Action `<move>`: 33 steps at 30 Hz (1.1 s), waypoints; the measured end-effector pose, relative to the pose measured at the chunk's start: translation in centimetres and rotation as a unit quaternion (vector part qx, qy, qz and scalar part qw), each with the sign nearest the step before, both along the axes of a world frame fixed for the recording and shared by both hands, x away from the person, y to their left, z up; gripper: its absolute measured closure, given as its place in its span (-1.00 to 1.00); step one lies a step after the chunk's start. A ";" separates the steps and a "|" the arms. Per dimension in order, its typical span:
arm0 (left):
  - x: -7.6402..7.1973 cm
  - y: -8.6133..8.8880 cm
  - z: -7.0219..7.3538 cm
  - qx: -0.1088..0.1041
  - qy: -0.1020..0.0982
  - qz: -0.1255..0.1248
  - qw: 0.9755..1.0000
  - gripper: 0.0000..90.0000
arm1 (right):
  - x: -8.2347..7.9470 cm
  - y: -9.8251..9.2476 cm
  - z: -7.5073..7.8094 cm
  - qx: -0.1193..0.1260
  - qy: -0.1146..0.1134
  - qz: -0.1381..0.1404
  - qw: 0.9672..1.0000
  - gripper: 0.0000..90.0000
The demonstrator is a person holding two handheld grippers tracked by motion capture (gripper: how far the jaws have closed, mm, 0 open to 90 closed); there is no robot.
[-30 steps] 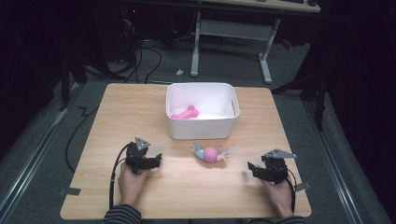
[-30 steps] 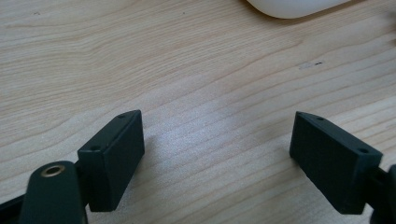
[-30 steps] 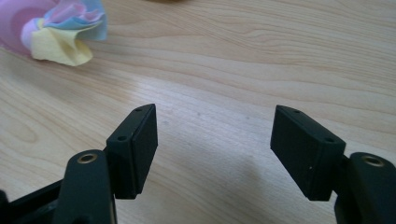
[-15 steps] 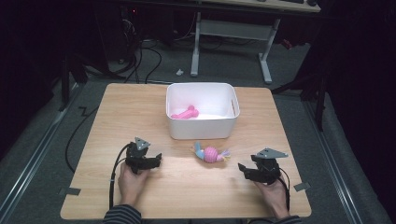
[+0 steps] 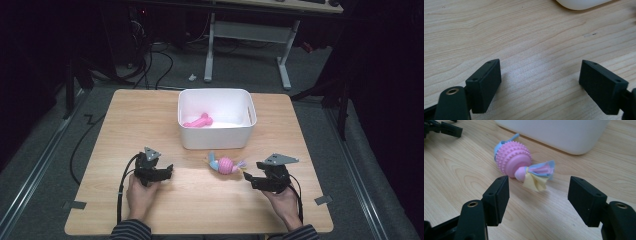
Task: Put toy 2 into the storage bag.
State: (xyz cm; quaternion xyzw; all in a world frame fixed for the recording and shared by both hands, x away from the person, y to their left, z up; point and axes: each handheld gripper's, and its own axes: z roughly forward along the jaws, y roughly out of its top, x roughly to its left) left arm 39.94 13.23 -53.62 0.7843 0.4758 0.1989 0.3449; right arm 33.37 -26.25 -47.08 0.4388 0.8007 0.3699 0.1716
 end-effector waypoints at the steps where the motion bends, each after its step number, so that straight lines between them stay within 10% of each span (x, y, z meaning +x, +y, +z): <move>1: 0.0 0.0 0.0 -0.001 0.000 0.001 1.000 -0.60 | 0.1 0.3 0.1 -0.002 0.000 0.005 1.000 -0.24; 33: 0.0 0.0 0.0 0.000 0.000 -0.002 1.000 -0.60 | 3.5 5.8 0.5 -0.021 0.012 0.062 0.998 -0.30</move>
